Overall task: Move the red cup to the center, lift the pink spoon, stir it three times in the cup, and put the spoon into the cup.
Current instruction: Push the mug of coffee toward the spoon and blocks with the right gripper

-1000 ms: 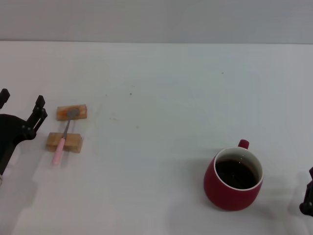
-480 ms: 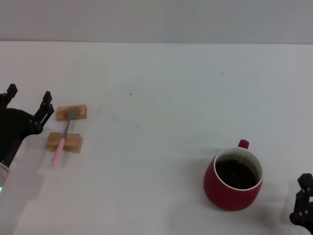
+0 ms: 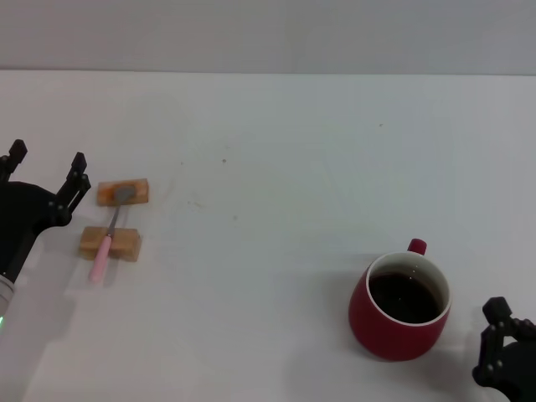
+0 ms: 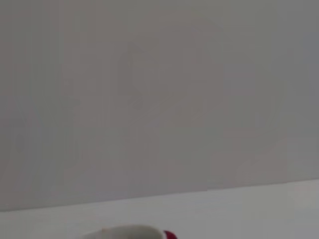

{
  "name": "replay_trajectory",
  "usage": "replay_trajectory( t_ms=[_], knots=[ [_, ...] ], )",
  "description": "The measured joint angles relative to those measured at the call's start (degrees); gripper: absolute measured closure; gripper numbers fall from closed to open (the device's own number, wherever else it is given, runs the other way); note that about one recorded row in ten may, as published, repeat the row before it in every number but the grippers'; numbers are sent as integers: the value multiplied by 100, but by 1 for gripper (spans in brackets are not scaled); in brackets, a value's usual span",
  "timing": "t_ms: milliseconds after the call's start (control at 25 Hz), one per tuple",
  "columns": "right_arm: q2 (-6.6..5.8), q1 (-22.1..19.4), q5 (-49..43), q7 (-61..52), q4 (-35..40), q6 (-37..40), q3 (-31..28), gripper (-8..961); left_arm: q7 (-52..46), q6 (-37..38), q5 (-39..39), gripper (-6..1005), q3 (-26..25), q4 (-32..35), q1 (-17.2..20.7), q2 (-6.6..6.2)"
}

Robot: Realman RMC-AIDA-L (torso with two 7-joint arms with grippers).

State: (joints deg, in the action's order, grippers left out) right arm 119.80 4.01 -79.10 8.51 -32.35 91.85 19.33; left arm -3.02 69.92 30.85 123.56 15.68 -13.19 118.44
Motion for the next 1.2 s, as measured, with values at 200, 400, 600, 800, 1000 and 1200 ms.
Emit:
replay_trajectory(
  t_ms=[200,400,600,800,1000,1200],
  knots=[
    [0,49,0,-2,-25,-35,85,953,11,15,0,199,0,17,7,3],
    [0,61,0,-4,-40,-72,164,954,12,34,0,200,1,17,27,4],
    [0,164,0,-6,-44,-297,168,953,12,40,-6,201,1,18,40,4],
    [0,247,0,-13,-54,-387,137,953,12,47,-26,202,7,28,47,4],
    [0,342,0,-79,-53,-398,150,953,12,68,-38,202,9,33,52,4],
    [0,419,1,-156,-51,-450,158,954,11,70,-45,203,8,40,61,3]
  ],
)
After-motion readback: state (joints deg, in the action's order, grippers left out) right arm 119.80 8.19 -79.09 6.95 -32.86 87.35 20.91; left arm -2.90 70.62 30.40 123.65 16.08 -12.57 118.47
